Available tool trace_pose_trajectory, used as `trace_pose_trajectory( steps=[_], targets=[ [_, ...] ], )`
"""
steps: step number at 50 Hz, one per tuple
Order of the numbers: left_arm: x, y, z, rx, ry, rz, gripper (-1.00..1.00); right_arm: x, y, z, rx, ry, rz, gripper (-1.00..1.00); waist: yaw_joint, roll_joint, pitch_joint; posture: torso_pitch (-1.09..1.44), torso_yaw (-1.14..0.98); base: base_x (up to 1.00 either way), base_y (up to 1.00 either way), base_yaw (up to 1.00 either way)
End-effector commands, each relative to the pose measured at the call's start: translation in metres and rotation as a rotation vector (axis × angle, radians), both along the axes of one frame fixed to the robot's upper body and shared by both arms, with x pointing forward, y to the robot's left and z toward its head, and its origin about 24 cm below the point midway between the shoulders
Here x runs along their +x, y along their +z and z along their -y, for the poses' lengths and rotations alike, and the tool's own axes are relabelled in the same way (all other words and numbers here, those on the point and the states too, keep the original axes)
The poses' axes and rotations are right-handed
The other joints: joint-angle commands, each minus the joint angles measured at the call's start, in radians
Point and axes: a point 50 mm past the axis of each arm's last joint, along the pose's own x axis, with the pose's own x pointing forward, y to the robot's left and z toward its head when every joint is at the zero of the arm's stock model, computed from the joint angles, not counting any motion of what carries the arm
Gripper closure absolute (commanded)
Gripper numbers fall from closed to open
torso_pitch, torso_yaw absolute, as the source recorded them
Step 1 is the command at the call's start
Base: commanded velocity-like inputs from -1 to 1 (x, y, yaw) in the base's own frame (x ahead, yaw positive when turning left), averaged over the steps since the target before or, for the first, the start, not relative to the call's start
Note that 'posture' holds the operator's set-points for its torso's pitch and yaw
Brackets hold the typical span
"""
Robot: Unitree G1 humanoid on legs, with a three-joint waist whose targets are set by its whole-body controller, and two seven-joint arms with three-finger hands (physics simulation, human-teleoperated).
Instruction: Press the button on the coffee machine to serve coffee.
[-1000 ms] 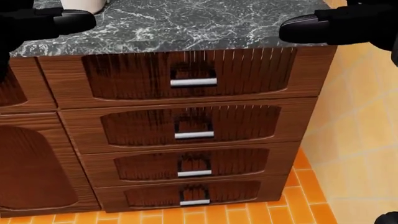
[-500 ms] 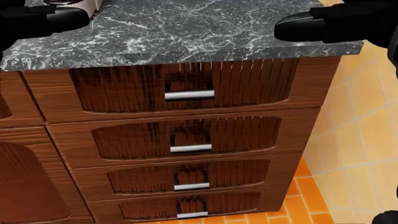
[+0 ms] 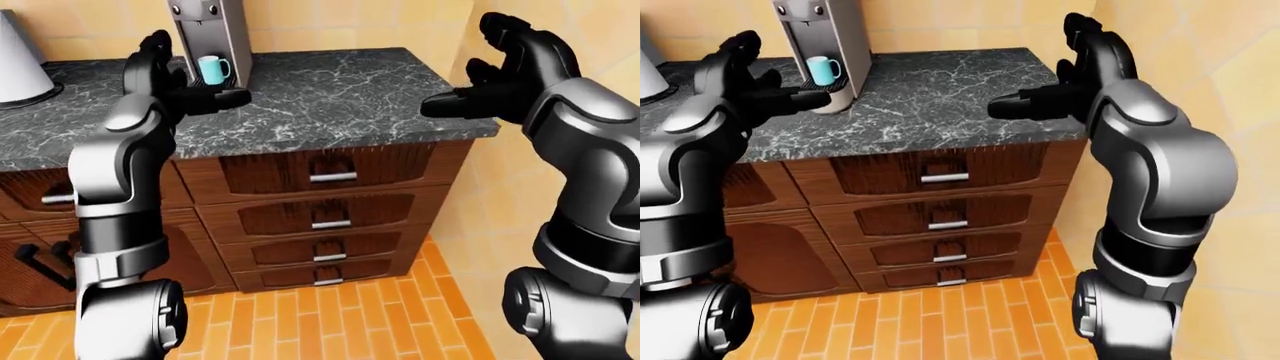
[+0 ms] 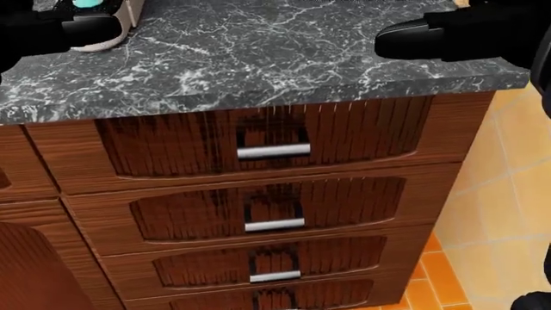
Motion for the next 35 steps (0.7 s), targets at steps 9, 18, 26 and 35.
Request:
trace_pose_trajectory(
  steps=[9, 18, 26, 35],
  targets=[
    [-0.0038, 0.0171, -0.0004, 0.006, -0.002, 0.084, -1.00, -0.0021, 0.0122, -0.0004, -0.004, -0.001, 0.067, -1.00, -0.007, 0.008, -0.027, 0.00, 0.00, 0.05, 0.28, 0.00],
    [-0.0036, 0.0187, -0.0009, 0.007, -0.002, 0.083, -1.00, -0.0025, 0.0142, -0.0014, -0.004, 0.002, 0.067, -1.00, -0.019, 0.119, -0.022, 0.00, 0.00, 0.04, 0.32, 0.00],
    [-0.0017, 0.0187, -0.0012, 0.008, -0.001, 0.084, -1.00, 0.0001, 0.0138, -0.0022, -0.005, 0.007, 0.066, -1.00, -0.013, 0.033, -0.020, 0.00, 0.00, 0.05, 0.33, 0.00],
    [-0.0032, 0.0163, -0.0011, 0.004, -0.001, 0.080, -1.00, 0.0000, 0.0079, -0.0024, -0.003, 0.006, 0.062, -1.00, -0.006, -0.006, -0.037, 0.00, 0.00, 0.05, 0.34, 0.00]
  ],
)
